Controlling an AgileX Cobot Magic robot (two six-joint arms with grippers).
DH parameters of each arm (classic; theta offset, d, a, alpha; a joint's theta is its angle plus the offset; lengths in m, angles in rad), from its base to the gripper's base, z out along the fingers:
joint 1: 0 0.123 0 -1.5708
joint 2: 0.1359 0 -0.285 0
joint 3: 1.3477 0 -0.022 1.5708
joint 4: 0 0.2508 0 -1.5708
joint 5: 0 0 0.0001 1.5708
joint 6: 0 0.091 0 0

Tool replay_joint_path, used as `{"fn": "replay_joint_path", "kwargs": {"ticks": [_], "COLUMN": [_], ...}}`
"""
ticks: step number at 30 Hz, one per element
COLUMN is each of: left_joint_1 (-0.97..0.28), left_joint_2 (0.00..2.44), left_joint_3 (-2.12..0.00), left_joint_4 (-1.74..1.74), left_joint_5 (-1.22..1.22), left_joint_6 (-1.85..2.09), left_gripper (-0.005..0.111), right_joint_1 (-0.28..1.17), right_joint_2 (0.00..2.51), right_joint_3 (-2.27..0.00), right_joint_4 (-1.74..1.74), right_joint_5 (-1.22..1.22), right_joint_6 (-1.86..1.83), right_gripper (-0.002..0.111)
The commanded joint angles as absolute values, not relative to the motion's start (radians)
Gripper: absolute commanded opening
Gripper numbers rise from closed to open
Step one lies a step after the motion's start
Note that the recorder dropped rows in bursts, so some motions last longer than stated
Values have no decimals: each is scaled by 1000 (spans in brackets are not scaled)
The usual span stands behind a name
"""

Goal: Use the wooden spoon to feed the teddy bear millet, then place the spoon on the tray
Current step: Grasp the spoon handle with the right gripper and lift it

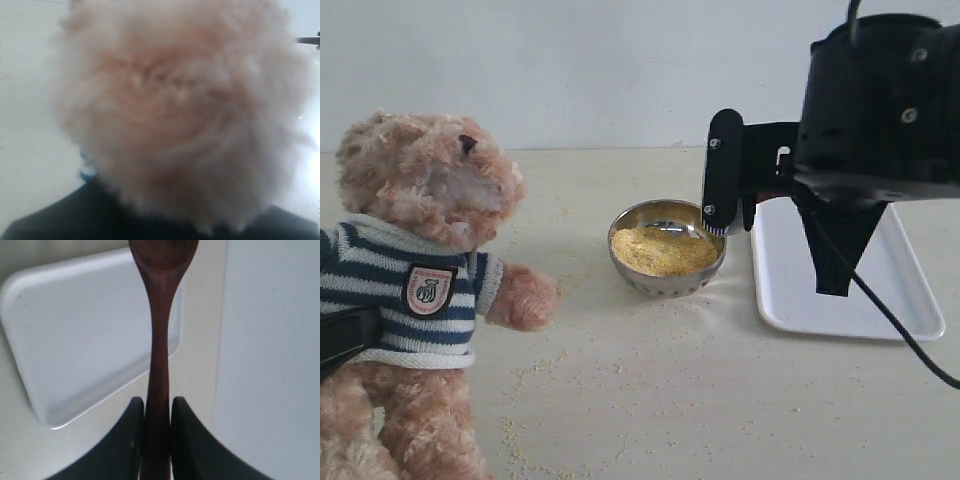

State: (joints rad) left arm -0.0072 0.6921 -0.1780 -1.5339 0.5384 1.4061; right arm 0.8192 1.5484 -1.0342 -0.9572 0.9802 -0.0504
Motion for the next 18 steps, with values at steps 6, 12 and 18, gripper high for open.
{"fn": "replay_joint_path", "kwargs": {"ticks": [6,12,18], "left_joint_1": [-10,-10,-10], "left_joint_2": [688,688,688], "left_joint_3": [-173,-173,-173], "left_joint_4": [-1552,-1552,-1552], "left_joint_5": [546,546,546], "left_joint_6": [1430,1432,1432], "left_gripper": [5,5,5], "right_joint_1": [829,829,829], "right_joint_2": [1640,1673,1721], "right_joint_3": [-1040,-1040,-1040], "right_joint_4": [-1062,-1081,-1131], "right_joint_5": [922,855,843], "right_joint_6": [-35,-35,-35], "right_gripper": [0,0,0]}}
